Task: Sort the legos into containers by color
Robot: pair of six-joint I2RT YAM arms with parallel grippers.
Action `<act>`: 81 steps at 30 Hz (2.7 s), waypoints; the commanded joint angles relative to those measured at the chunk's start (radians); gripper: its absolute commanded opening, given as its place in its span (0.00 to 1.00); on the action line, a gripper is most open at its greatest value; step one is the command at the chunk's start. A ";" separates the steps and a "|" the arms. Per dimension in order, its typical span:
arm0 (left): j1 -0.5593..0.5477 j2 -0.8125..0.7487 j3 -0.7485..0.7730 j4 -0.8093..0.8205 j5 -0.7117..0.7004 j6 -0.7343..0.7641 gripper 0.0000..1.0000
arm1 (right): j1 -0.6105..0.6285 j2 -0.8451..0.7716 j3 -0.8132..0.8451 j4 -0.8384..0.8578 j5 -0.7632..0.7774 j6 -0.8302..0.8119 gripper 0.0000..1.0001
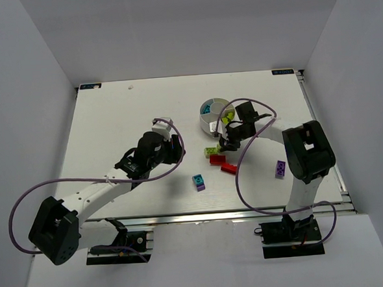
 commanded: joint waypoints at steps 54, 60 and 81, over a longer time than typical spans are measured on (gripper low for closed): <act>-0.004 0.025 0.017 0.092 0.044 -0.145 0.63 | -0.253 0.173 0.448 0.285 -0.056 1.172 0.26; -0.004 0.048 0.023 0.112 0.067 -0.144 0.65 | -0.255 0.185 0.450 0.273 -0.056 1.172 0.38; -0.012 0.290 0.258 -0.046 0.249 0.121 0.60 | -0.311 0.029 0.366 0.223 -0.217 0.917 0.89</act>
